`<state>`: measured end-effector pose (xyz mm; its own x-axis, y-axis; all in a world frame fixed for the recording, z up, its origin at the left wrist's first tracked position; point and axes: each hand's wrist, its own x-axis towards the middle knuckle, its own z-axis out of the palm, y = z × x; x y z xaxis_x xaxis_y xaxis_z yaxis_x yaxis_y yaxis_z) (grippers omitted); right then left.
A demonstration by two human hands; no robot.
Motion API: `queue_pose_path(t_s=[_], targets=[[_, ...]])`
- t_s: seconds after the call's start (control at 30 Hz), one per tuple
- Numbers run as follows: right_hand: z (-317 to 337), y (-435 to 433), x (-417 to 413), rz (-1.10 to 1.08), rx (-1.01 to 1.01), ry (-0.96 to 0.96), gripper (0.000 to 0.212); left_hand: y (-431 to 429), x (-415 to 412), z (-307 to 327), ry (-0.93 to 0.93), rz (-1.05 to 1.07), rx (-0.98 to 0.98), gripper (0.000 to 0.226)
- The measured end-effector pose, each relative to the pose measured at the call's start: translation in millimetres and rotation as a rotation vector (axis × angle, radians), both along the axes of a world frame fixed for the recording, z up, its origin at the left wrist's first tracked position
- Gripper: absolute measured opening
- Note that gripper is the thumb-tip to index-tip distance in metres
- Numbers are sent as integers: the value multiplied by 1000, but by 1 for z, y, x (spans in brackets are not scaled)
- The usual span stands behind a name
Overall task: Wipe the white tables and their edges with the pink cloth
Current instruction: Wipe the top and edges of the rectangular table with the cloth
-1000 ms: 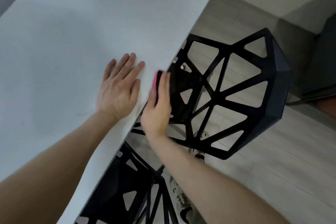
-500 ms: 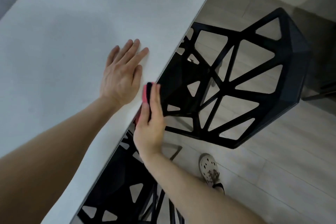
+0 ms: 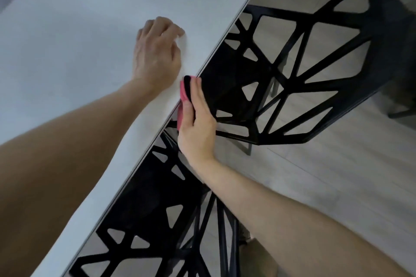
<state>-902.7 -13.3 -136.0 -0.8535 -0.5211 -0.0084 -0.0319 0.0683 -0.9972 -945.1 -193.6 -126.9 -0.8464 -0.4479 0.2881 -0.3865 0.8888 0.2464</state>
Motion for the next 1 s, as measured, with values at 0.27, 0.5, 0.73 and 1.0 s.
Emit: queue_pose_path(t_s=[0.27, 0.5, 0.73, 1.0], targets=[[5, -31, -31, -200, 68, -76, 50, 42, 175, 11, -173, -76, 41, 42], [2, 2, 64, -27, 48, -112, 50, 60, 236, 3, -248, -29, 68, 54], [15, -35, 57, -292, 106, -160, 52, 60, 236, -1, -218, -12, 46, 54], [1, -26, 59, -123, 185, -132, 56, 61, 236, 1, -183, -8, 66, 52]])
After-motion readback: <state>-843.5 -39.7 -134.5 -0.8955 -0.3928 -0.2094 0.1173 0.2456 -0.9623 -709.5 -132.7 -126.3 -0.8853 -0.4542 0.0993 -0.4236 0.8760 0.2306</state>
